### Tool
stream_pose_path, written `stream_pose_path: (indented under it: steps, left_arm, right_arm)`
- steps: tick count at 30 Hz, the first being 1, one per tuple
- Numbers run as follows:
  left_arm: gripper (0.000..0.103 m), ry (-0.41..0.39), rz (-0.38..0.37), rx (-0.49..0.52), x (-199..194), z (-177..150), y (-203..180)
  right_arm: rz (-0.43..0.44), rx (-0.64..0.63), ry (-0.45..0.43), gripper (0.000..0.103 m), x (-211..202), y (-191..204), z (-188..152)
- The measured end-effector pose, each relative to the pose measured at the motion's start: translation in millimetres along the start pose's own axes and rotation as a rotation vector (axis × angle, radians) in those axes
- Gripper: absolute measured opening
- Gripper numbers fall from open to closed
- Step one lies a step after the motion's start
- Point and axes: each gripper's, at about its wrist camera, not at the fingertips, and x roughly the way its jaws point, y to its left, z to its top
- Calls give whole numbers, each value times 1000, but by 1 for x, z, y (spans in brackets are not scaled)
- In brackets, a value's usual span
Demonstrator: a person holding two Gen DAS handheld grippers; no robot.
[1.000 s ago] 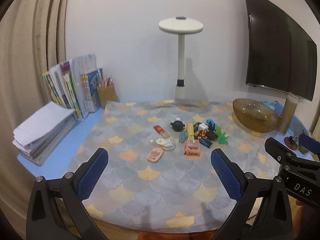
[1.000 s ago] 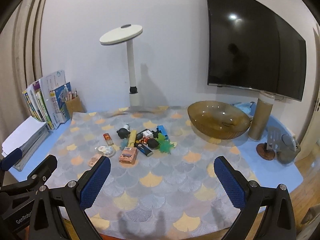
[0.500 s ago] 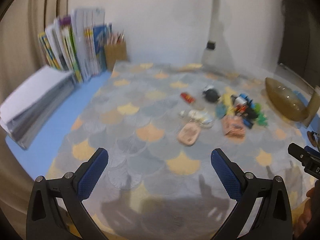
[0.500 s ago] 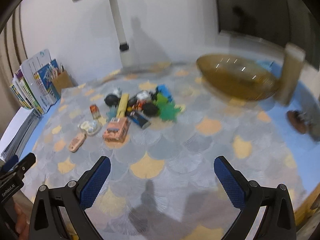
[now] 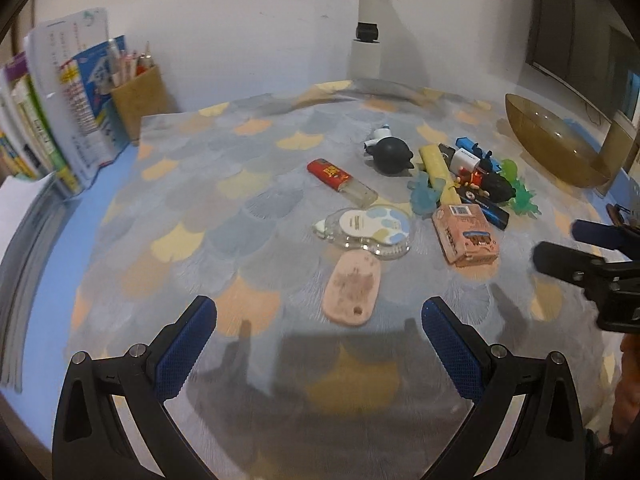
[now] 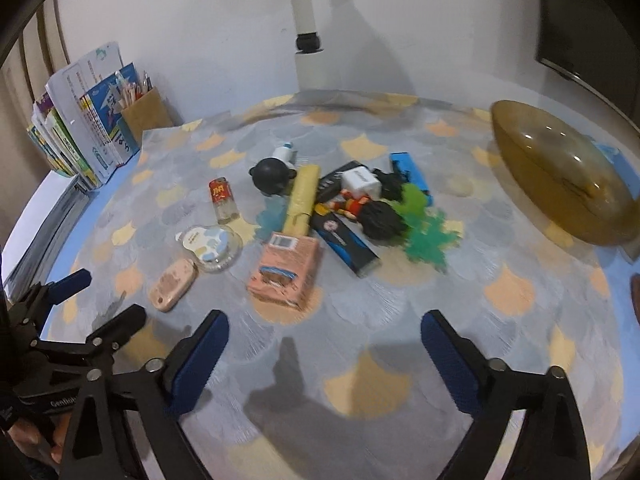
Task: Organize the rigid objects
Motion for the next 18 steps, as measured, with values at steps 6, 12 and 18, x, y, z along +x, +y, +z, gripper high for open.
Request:
stream_pose_path:
  steps: [6, 12, 18]
  left_arm:
    - [102, 21, -3, 21, 16, 6, -2]
    - [102, 32, 11, 11, 24, 7, 1]
    - [102, 29, 1, -11, 23, 4, 3]
  right_arm:
    - [9, 13, 53, 78, 32, 19, 15]
    - [-25, -6, 40, 77, 40, 28, 18]
    - [-37, -7, 45, 77, 43, 29, 17]
